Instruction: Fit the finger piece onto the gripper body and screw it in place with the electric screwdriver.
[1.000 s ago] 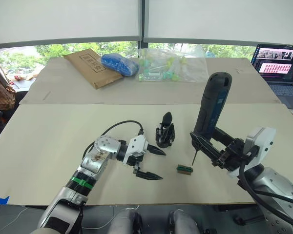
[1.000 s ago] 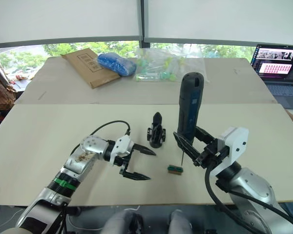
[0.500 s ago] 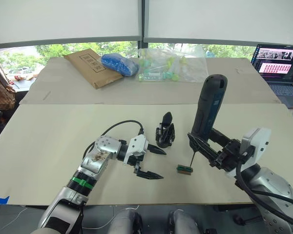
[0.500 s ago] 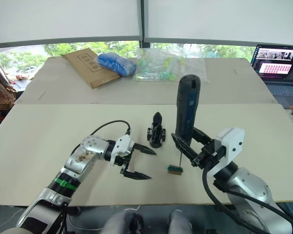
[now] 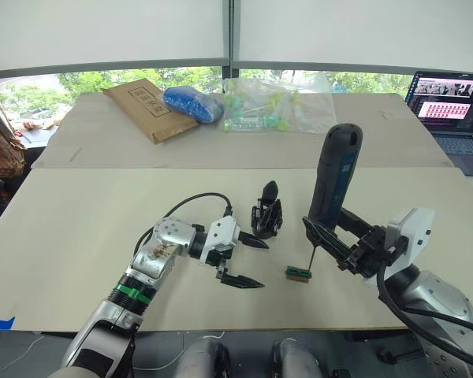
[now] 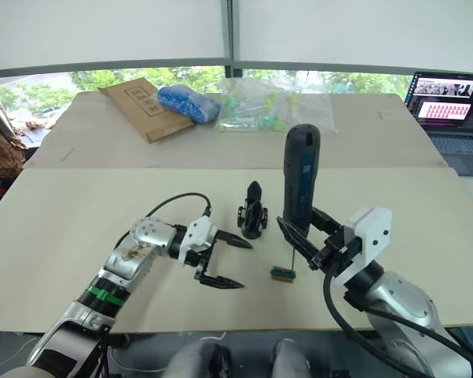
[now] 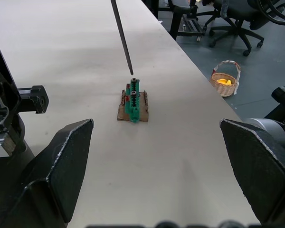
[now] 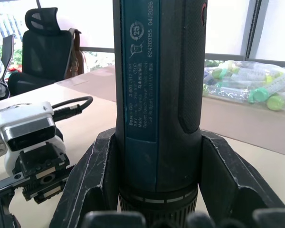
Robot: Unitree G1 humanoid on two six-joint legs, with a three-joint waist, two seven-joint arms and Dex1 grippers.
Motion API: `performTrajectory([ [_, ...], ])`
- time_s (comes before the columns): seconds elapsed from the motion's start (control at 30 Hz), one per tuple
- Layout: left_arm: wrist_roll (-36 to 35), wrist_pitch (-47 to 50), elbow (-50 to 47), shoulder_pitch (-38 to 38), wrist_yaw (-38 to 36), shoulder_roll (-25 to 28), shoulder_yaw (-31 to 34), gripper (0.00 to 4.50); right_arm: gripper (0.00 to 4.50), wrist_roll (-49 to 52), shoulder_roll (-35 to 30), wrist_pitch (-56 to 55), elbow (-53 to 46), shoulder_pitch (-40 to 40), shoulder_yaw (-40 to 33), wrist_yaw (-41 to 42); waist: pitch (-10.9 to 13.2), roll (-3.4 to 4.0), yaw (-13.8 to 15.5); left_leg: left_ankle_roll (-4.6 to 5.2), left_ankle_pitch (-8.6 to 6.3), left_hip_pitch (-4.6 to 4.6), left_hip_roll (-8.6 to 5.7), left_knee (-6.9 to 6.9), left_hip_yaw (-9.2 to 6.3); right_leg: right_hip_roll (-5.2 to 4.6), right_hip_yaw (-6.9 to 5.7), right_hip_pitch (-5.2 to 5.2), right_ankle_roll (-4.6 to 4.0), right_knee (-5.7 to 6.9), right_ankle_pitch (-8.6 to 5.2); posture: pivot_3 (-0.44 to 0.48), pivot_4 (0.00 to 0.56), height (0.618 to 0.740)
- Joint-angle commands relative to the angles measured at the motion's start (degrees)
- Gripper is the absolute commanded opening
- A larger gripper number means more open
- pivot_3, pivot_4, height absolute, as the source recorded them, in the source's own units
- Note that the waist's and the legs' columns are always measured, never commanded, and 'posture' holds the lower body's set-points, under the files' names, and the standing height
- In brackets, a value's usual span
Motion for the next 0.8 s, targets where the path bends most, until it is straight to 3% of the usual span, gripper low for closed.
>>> performTrajectory([
  [0.03, 0.0, -1.1, -0.4, -0.6, -0.1, -0.2, 0.1, 4.50, 1.90, -0.3, 0.5, -2.2, -2.0, 0.6, -0.5, 0.1, 0.0, 0.00, 0.0, 0.00, 0.00, 0.00, 0.00, 0.00, -0.01, 0.00, -0.01, 0.00, 0.00, 0.00, 0.00, 0.000, 0.150, 0.732],
  [0.8, 0.3, -1.4, -0.3, -0.5, -0.5, -0.2, 0.3, 4.50, 1.90, -2.9, 2.5, -3.5, -1.3, 1.2, 0.5, 1.7, 0.0, 0.00, 0.0, 0.00, 0.00, 0.00, 0.00, 0.01, 0.00, 0.00, 0.00, 0.00, 0.00, 0.01, 0.00, 0.000, 0.150, 0.732],
])
